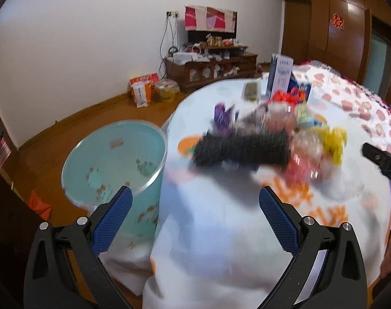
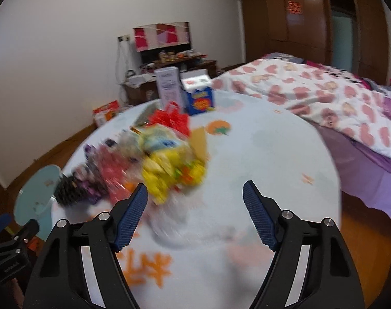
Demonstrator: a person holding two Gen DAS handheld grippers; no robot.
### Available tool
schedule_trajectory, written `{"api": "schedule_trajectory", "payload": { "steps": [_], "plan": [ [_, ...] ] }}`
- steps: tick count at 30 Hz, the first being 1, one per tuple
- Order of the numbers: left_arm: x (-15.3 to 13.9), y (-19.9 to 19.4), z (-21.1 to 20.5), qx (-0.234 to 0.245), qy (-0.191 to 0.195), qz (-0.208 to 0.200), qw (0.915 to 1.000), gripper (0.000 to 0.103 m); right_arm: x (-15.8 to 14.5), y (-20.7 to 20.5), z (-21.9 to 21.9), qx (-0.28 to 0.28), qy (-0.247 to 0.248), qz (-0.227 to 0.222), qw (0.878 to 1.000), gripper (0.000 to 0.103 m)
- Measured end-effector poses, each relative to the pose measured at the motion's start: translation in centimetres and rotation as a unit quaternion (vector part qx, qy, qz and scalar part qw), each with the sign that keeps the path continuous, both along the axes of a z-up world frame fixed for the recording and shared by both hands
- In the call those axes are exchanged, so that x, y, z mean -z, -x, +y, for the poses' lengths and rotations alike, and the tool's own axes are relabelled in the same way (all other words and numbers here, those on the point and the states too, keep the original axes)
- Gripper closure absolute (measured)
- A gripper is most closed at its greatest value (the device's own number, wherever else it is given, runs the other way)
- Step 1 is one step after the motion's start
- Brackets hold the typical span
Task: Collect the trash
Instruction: 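Grasp the black mesh net with the left tool while the right tool grasps the yellow wrapper, then carry both items over the blue wastebasket and open both tools to drop them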
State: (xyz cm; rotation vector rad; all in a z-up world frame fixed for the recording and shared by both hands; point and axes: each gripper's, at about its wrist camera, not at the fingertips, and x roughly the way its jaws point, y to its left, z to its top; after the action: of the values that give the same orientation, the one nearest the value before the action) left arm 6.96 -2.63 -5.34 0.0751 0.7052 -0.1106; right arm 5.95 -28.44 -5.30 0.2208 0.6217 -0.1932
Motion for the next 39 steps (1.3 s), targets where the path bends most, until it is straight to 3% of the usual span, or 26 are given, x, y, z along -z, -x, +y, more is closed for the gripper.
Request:
{"api": "schedule_trajectory", "payload": {
  "steps": [5, 9, 12, 14, 19, 23, 31, 39],
  "plan": [
    [-1.4, -3.1, -2.6, 0.02, -0.002, -0.022, 0.9996, 0.007, 0.3, -3.6, 1.3, -0.027, -0.004, 0.008, 1.0, 0.03],
    [-0.3, -4.8, -5.3, 0.04, -0.014, -0.012, 0.999, 0.006, 2.3, -5.4, 1.5, -0.035, -0.01, 0.049, 0.998, 0.055],
    [1.3, -5.9, -6.8, 0.048, -0.03, 0.005, 0.9984, 0.006, 3.3, -5.8, 0.8, -0.039, -0.032, 0.062, 0.997, 0.067],
    [2.0, -6.3, -7.0, 0.048, -0.032, 0.016, 0.9982, 0.014, 3.4, -5.6, 0.4, -0.043, -0.037, 0.057, 0.997, 0.07],
    [2.2, -6.3, -6.0, 0.057, 0.016, 0.025, 0.998, 0.059, 1.8, -3.8, 0.0, -0.045, -0.041, 0.025, 0.998, 0.071],
    [1.6, -5.3, -4.8, 0.057, 0.041, 0.007, 0.9975, 0.075, 0.5, -2.0, 0.0, -0.042, -0.038, -0.006, 0.998, 0.07],
    [0.1, -2.4, -2.8, 0.051, 0.039, -0.023, 0.9977, 0.076, -0.3, -0.5, 1.0, -0.039, -0.033, -0.011, 0.999, 0.07],
    [-2.2, -1.4, 0.9, 0.008, 0.014, -0.041, 0.999, 0.074, -3.2, -0.6, 5.7, -0.107, -0.011, -0.044, 0.993, 0.07]
  ]
}}
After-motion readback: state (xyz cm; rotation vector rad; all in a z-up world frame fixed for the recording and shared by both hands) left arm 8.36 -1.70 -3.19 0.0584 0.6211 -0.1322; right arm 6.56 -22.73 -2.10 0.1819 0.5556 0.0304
